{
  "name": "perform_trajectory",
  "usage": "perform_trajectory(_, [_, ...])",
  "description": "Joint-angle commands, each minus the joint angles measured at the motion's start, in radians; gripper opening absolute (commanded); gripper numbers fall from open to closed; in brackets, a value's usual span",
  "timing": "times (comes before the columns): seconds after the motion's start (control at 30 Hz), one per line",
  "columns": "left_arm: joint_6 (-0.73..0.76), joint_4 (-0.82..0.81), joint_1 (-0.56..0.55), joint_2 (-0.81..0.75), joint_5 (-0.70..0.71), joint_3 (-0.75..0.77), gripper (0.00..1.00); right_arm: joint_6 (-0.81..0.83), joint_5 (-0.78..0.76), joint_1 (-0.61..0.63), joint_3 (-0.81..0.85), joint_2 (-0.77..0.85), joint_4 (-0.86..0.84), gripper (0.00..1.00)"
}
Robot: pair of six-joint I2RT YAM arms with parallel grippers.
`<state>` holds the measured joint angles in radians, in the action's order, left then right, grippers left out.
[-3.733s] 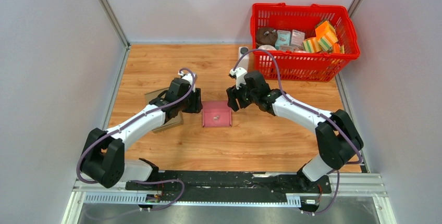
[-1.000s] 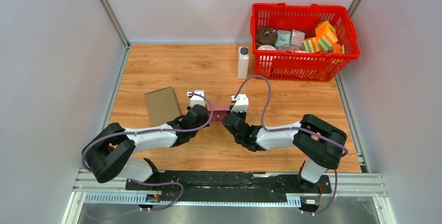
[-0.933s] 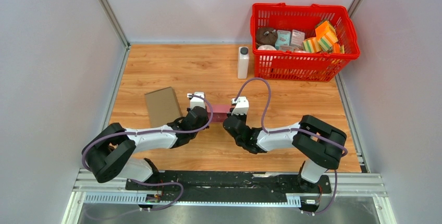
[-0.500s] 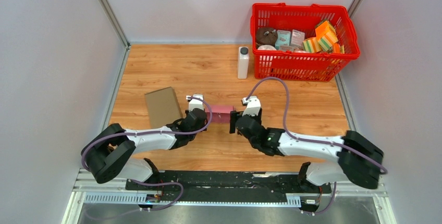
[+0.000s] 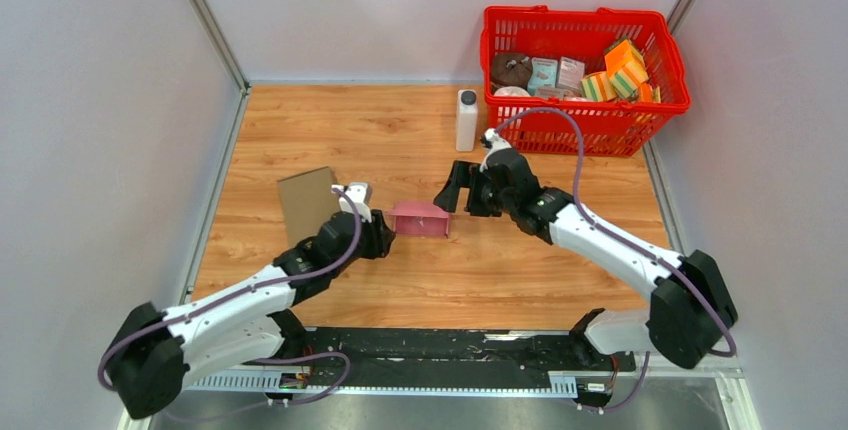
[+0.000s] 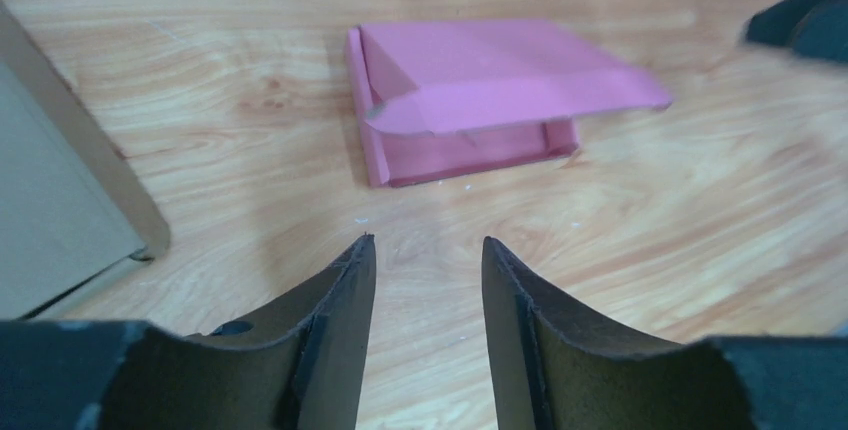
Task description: Fold the paper box
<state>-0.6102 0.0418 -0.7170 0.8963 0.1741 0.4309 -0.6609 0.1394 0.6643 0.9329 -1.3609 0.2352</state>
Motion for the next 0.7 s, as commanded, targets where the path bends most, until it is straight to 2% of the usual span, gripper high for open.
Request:
perform_trajectory(0.0, [-0.079,0.087,0.203,0.042,-0.364,0.184,0.50,0.023,0.166,-0.031,0.063,-0.114,-0.014,0.85])
perform_trajectory(0.03, [-0.060,0.087,0.212,0.074,-0.387,0.218,0.42,0.029,0.163,-0.034,0.067,-0.130,-0.013,0.79])
perform_trajectory(0.1, [-0.043,0.086,0.223,0.201,-0.454,0.323,0.36,0.056,0.137,-0.037,0.078,-0.162,-0.002,0.71])
perform_trajectory(0.13, [-0.039,0.089,0.231,0.248,-0.481,0.354,0.28,0.063,0.138,-0.037,0.076,-0.171,-0.004,0.66])
perform_trajectory(0.17, [-0.039,0.076,0.234,0.332,-0.507,0.379,0.24,0.070,0.143,-0.037,0.075,-0.179,-0.005,0.64])
perform_trajectory(0.23, [-0.054,0.049,0.234,0.395,-0.559,0.407,0.16,0.063,0.175,-0.038,0.057,-0.190,-0.034,0.58])
perform_trajectory(0.37, [-0.109,-0.133,0.234,0.476,-0.607,0.324,0.13,0.038,0.203,-0.035,-0.006,-0.190,-0.105,0.54])
perform_trajectory(0.5, [-0.114,-0.198,0.234,0.510,-0.599,0.215,0.12,0.026,0.210,-0.032,-0.068,-0.213,-0.175,0.53])
perform_trajectory(0.67, [-0.100,-0.223,0.234,0.578,-0.570,0.172,0.12,0.046,0.187,-0.032,-0.126,-0.271,-0.194,0.50])
